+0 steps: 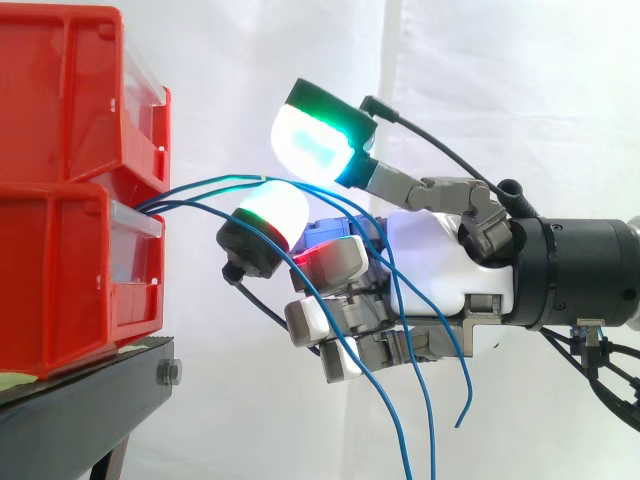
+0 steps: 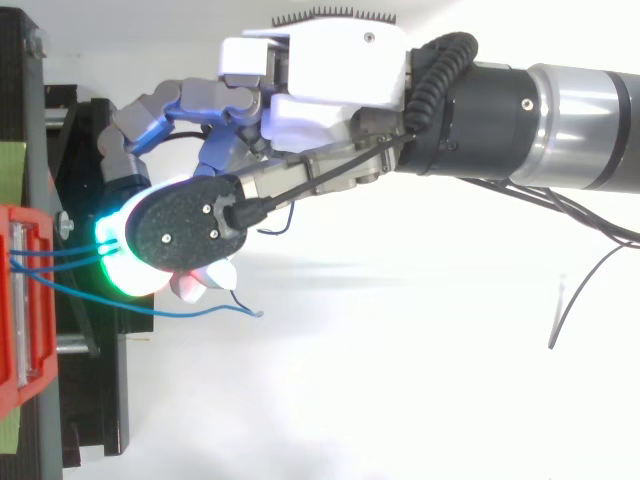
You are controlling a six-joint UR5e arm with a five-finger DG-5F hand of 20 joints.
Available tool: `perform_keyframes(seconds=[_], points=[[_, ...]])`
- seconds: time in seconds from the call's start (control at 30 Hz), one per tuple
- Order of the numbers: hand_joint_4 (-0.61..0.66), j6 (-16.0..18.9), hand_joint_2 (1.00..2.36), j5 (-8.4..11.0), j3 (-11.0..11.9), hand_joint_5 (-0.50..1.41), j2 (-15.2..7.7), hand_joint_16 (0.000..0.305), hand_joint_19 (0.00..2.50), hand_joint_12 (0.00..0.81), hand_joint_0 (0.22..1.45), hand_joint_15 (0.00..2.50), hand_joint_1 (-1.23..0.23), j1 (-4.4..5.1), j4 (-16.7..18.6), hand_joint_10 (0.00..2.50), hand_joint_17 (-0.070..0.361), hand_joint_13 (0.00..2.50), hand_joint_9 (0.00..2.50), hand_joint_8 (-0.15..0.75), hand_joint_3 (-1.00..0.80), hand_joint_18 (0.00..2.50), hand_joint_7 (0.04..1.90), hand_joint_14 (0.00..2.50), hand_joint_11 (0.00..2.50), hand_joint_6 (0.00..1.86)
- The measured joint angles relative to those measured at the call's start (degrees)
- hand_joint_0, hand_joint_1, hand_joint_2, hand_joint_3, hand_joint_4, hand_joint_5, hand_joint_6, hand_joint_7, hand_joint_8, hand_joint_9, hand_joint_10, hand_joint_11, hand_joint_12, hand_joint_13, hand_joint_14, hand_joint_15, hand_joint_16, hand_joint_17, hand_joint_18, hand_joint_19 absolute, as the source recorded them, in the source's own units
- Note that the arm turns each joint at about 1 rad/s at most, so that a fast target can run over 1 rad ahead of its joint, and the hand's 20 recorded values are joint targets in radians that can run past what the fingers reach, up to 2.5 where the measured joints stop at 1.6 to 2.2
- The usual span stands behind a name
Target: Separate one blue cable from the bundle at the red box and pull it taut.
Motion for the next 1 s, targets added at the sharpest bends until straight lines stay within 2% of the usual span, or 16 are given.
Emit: perform_keyframes(seconds=[0.07,0.2,0.5,0.63,0.9,1.0], points=[[0.09,0.0,1.02,0.01,-0.02,-0.16,0.0,0.05,0.79,0.418,0.59,0.66,-0.69,0.0,0.0,0.02,0.111,0.97,1.13,0.318,-0.22,0.93,1.19,0.02,1.25,0.84],[0.09,0.0,1.02,0.04,-0.01,-0.17,0.0,0.051,0.78,0.425,0.6,0.66,-0.75,0.0,-0.05,0.02,0.114,0.97,1.11,0.324,-0.19,0.94,1.15,0.02,1.25,0.86],[0.01,0.0,1.01,-0.01,-0.01,-0.19,0.0,0.048,0.76,0.409,0.67,0.67,-0.85,0.0,-0.1,0.03,0.108,0.98,1.08,0.305,-0.36,0.92,1.1,0.02,1.25,0.87],[0.03,0.0,1.0,-0.01,-0.01,-0.18,0.0,0.047,0.75,0.403,0.7,0.66,-0.84,0.0,-0.08,0.02,0.107,0.99,1.1,0.305,-0.5,0.92,1.08,0.03,1.25,0.87],[0.08,-0.01,1.0,0.11,-0.05,-0.17,0.0,0.048,0.77,0.412,0.58,0.67,-0.73,0.06,-0.12,0.02,0.108,1.0,1.13,0.311,-0.5,0.93,1.09,0.02,1.27,0.85],[0.08,-0.02,1.0,0.14,-0.04,-0.16,0.0,0.047,0.76,0.411,0.6,0.67,-0.74,0.08,-0.12,0.02,0.107,1.0,1.13,0.315,-0.5,0.93,1.08,0.02,1.27,0.85]])
